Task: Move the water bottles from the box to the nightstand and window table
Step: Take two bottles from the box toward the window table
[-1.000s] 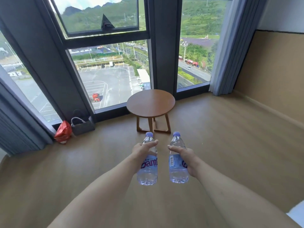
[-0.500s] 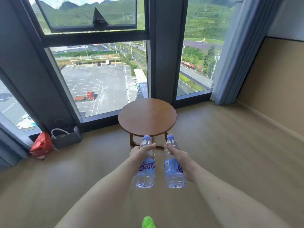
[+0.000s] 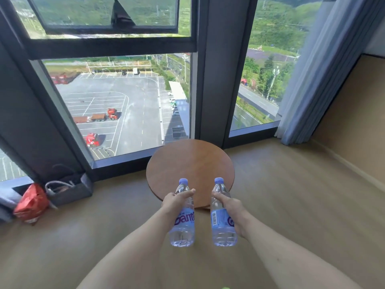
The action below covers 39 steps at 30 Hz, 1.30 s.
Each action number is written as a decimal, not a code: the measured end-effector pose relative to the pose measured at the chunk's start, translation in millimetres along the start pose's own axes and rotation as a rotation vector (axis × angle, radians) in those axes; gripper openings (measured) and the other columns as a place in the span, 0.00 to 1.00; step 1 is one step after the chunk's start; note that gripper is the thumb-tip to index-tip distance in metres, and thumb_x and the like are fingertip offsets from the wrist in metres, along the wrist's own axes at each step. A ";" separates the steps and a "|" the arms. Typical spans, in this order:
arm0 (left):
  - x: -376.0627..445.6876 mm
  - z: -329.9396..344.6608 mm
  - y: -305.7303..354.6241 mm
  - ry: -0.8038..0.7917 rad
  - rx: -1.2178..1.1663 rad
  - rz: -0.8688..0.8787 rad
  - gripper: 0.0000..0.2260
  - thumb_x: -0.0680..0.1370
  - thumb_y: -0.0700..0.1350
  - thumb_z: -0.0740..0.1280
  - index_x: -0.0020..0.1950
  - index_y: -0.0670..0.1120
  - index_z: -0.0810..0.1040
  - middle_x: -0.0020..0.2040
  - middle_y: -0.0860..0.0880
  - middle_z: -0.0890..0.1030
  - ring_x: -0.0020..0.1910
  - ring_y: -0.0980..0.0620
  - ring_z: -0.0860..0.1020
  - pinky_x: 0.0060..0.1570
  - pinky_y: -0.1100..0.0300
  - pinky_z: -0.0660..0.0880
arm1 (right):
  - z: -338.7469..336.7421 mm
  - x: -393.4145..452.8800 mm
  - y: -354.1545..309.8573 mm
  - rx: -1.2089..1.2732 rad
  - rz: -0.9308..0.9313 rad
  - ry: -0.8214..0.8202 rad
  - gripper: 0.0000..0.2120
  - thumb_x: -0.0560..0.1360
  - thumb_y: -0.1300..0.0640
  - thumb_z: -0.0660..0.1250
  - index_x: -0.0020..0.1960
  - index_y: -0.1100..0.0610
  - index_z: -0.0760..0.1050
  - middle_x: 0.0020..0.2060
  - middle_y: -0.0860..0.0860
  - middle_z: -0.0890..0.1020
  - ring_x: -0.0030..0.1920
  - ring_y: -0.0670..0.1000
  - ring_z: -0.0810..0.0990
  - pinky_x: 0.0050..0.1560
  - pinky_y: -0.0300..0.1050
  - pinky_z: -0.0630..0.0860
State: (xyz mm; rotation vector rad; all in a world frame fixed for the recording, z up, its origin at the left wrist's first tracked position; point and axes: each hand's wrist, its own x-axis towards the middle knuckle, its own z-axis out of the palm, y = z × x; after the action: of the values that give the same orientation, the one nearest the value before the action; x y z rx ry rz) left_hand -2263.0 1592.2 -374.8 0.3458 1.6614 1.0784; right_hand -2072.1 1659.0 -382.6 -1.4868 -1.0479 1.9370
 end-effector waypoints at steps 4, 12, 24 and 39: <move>51.4 -2.2 30.4 0.051 -0.006 0.009 0.26 0.69 0.53 0.82 0.58 0.40 0.78 0.41 0.41 0.87 0.35 0.43 0.85 0.46 0.51 0.85 | 17.5 64.7 -26.4 -0.015 0.016 -0.052 0.29 0.66 0.46 0.82 0.59 0.62 0.81 0.42 0.60 0.86 0.37 0.60 0.85 0.38 0.52 0.83; 167.7 -1.1 104.7 0.173 -0.048 -0.062 0.31 0.67 0.56 0.82 0.63 0.39 0.78 0.47 0.38 0.87 0.51 0.35 0.86 0.59 0.40 0.81 | 59.5 221.4 -98.0 -0.059 0.096 -0.176 0.27 0.67 0.45 0.82 0.56 0.64 0.82 0.46 0.61 0.87 0.46 0.65 0.86 0.58 0.65 0.81; 297.8 -4.5 174.1 0.291 -0.065 -0.144 0.26 0.67 0.57 0.81 0.57 0.43 0.80 0.46 0.40 0.87 0.43 0.39 0.87 0.52 0.40 0.83 | 91.5 358.9 -164.5 -0.104 0.167 -0.209 0.30 0.68 0.48 0.81 0.62 0.64 0.79 0.46 0.63 0.85 0.42 0.62 0.85 0.52 0.63 0.83; 492.2 -58.5 199.2 0.155 0.423 -0.043 0.21 0.64 0.49 0.81 0.51 0.55 0.75 0.51 0.52 0.82 0.46 0.52 0.81 0.39 0.61 0.74 | 166.2 499.0 -162.9 -0.402 0.127 0.111 0.23 0.64 0.55 0.84 0.52 0.55 0.76 0.49 0.55 0.85 0.49 0.54 0.85 0.52 0.50 0.80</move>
State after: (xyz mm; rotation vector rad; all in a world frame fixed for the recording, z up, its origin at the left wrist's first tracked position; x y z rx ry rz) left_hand -2559.5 2012.1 -520.2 0.5053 2.0272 0.7298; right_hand -2389.9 2085.6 -524.5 -1.8929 -1.3801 1.7709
